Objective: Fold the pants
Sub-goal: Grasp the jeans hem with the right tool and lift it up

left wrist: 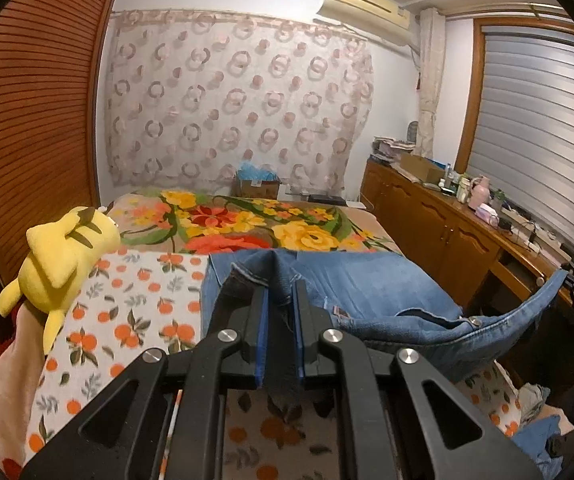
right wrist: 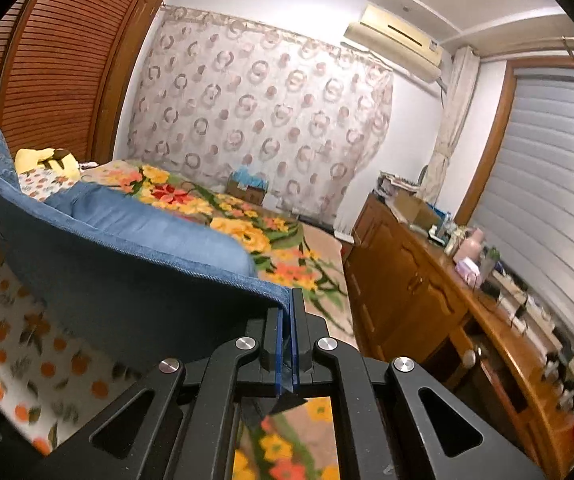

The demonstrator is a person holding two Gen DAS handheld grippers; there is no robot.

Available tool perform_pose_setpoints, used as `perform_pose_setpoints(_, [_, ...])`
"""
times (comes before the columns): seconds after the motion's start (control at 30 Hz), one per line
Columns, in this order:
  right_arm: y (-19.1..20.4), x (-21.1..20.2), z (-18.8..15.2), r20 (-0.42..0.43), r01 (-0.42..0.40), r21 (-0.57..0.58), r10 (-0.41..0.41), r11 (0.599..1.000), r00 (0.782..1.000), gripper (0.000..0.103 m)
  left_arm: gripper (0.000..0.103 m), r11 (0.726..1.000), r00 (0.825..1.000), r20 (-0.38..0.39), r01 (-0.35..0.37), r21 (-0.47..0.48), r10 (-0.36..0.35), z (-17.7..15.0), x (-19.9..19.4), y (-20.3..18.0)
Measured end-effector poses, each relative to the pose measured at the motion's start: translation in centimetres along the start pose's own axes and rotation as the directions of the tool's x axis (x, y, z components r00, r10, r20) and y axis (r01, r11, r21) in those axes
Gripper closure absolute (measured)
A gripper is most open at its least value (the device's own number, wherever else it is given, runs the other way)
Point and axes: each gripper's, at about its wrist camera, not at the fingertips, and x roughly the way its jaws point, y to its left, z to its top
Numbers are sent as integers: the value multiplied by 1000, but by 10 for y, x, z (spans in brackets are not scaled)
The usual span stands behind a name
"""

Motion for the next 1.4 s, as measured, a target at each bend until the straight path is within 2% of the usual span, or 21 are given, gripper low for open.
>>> perform_pose_setpoints(0.23, [3, 33, 2, 9, -8, -40, 9, 999, 1000, 101, 91, 999, 1000, -10, -22, 26, 22, 13, 20, 7])
perform_pose_setpoints(0.53, [-15, 75, 16, -4, -12, -68, 12, 998, 1000, 101, 91, 998, 997, -67, -43, 34, 45, 35, 92, 23])
perform_pose_setpoints(0.93, [-18, 173, 52, -105, -31, -69, 24, 997, 994, 101, 91, 997, 982, -173, -65, 32, 69, 53, 198, 43])
perform_pose_setpoints(1.2, [-27, 223, 70, -215, -74, -36, 64, 997, 975, 101, 90, 995, 974, -208, -82, 65, 94, 47, 232, 44])
perform_pose_setpoints(1.4, [-35, 238, 81, -261, -105, 11, 105, 994, 960, 101, 89, 995, 968, -233, -75, 63, 87, 49, 248, 49])
